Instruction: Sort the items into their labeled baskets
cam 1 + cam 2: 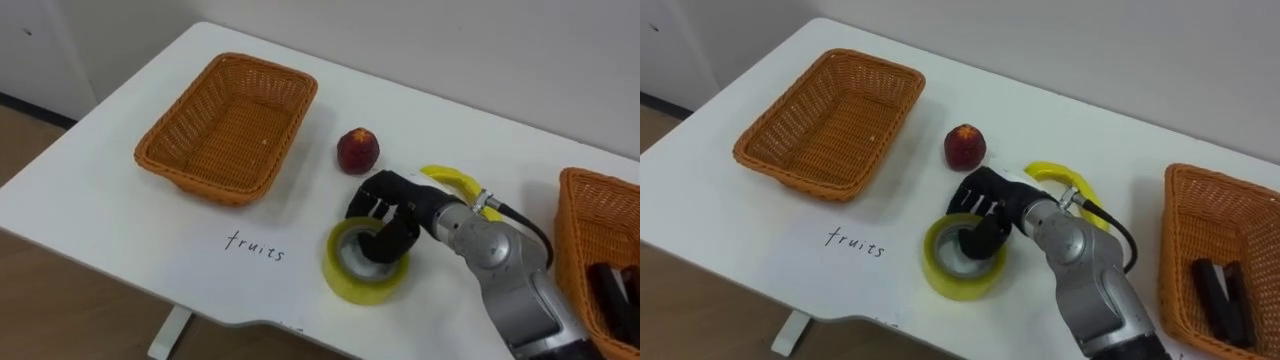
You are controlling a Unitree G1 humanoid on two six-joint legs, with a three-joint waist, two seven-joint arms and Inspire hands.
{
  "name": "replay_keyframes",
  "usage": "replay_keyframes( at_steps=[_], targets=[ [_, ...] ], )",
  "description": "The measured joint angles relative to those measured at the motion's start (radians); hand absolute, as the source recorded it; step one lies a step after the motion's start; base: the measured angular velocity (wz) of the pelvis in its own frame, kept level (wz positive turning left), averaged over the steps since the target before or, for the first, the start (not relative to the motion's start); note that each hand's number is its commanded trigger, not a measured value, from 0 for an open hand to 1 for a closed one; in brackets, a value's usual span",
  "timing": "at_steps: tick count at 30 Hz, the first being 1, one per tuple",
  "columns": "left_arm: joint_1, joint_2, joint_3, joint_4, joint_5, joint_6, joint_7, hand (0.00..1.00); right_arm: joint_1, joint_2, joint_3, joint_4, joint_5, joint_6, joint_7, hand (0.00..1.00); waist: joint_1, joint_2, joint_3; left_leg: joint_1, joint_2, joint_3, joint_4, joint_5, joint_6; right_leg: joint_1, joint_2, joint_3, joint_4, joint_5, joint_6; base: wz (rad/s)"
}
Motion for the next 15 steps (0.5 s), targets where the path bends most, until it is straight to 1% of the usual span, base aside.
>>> replay_keyframes(
  at_steps=[7, 9, 11, 15],
  targets=[
    [0.000, 0.000, 0.001, 0.001, -0.001, 0.000, 0.003, 0.00, 0.000, 0.000, 0.000, -0.001, -0.001, 0.003, 0.007, 1.00, 0.000, -0.001, -0.0007, 0.002, 0.000, 0.005, 0.001, 0.000, 0.000, -0.001, 0.000, 0.004, 0.000, 0.000, 0.000, 0.00],
    [0.000, 0.000, 0.002, 0.009, -0.004, -0.005, 0.006, 0.00, 0.000, 0.000, -0.002, -0.001, -0.001, 0.001, 0.007, 1.00, -0.002, -0.002, -0.0010, 0.001, 0.000, 0.005, 0.001, 0.000, 0.000, 0.000, 0.001, 0.011, 0.000, 0.000, 0.000, 0.00],
    [0.000, 0.000, 0.004, 0.025, -0.003, -0.017, 0.007, 0.00, 0.000, -0.003, -0.010, -0.001, 0.002, -0.006, 0.010, 1.00, -0.003, -0.002, -0.0010, 0.001, -0.001, 0.007, 0.001, 0.000, 0.000, 0.000, 0.000, 0.014, 0.000, 0.000, 0.000, 0.00],
    [0.001, 0.000, 0.023, 0.040, -0.003, -0.020, 0.007, 0.00, 0.002, -0.012, -0.013, -0.006, 0.024, -0.006, 0.010, 1.00, -0.007, -0.002, -0.0009, 0.001, -0.001, 0.008, 0.001, 0.000, 0.001, 0.001, 0.000, 0.014, 0.000, 0.000, 0.000, 0.00]
  ],
)
